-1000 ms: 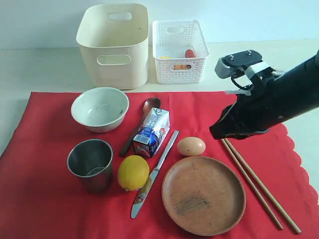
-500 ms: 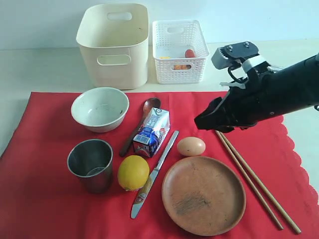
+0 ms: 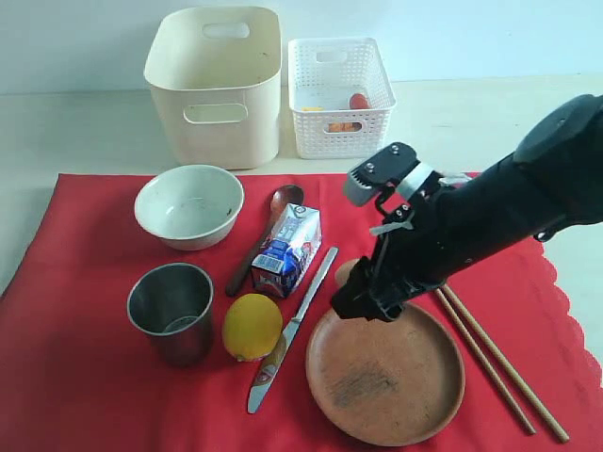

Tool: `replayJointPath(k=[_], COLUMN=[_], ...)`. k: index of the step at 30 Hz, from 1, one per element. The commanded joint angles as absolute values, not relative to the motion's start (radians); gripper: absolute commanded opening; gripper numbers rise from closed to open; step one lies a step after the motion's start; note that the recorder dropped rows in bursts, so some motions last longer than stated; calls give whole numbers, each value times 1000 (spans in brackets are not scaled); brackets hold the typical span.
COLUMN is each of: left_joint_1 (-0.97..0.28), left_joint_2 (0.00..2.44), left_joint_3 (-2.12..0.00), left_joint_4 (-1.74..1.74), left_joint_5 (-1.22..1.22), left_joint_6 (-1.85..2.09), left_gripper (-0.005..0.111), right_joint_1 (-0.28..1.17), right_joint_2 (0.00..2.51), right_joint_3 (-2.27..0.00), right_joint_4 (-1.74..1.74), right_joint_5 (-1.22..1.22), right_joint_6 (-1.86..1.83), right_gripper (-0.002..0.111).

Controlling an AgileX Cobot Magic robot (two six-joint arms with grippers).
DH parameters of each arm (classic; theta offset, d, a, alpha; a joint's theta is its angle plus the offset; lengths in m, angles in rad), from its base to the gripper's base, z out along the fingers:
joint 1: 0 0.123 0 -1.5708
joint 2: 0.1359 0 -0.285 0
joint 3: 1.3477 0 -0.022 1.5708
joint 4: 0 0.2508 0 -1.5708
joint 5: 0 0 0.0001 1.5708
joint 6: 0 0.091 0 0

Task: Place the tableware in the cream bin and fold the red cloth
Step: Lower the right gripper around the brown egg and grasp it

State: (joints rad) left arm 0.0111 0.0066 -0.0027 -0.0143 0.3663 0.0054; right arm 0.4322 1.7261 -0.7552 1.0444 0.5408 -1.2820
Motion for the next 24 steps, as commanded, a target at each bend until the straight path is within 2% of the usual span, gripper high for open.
replayJointPath(k=[1,14,24], left_joint_1=[13,13,13], left_joint_2=[0,0,0], left_joint_3=[0,0,0], left_joint_4=[-11,-11,-11], left_joint_5=[353,353,353], left_joint_6=[6,6,6], left_gripper=[0,0,0], right_joint_1=[447,448,454], right_joint_2=[1746,1760,1828], right_joint_3=[-784,-787,-820], right_joint_4=[973,958,1002], right_joint_5=[455,290,325], right_joint_6=[-1225,-1211,-1314], right_gripper=[69,69,69])
